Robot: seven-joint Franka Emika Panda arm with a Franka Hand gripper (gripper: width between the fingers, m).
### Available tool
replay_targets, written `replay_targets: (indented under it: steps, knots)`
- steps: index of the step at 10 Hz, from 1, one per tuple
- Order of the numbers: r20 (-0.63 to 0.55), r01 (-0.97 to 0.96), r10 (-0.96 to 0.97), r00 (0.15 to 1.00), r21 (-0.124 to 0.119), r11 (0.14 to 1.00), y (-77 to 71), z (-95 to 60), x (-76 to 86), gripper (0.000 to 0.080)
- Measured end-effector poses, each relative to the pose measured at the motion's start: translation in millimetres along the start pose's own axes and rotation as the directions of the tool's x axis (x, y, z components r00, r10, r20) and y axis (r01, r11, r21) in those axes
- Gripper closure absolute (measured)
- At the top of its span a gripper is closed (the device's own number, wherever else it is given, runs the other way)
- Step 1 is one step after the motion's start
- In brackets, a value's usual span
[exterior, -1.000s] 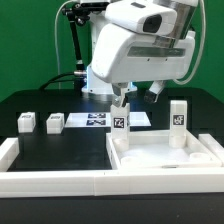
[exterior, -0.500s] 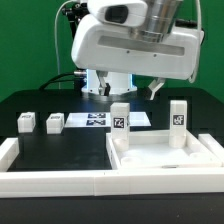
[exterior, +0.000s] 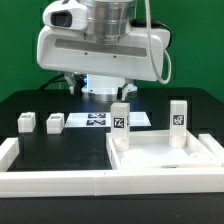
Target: Assemble square table
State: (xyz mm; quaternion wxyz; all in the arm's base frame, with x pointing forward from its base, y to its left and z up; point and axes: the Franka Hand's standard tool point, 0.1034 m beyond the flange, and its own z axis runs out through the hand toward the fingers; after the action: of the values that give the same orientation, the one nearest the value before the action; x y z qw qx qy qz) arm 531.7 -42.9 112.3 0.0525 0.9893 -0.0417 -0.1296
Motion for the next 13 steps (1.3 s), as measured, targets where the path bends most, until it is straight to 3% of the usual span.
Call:
replay_targets:
  steps: [4,8,10,11,13]
  knots:
    - [0.0,0.018,-0.018,1.0,-0.001,1.0,-2.9,0.8,-0.2,0.0151]
    - [0.002,0.148,-0.148,0.989,0.019,0.989,36.8,12.2,-30.2,0.0151]
    - [-0.007,0.157,-0.157,0.988,0.022,0.987,58.0,36.6,-43.3,0.0151]
    - [0.007,0.147,-0.147,0.989,0.024,0.989,61.4,43.7,-48.6,0.0151]
    - [0.003,0.157,-0.157,0.988,0.022,0.987,58.9,41.9,-46.3,0.0151]
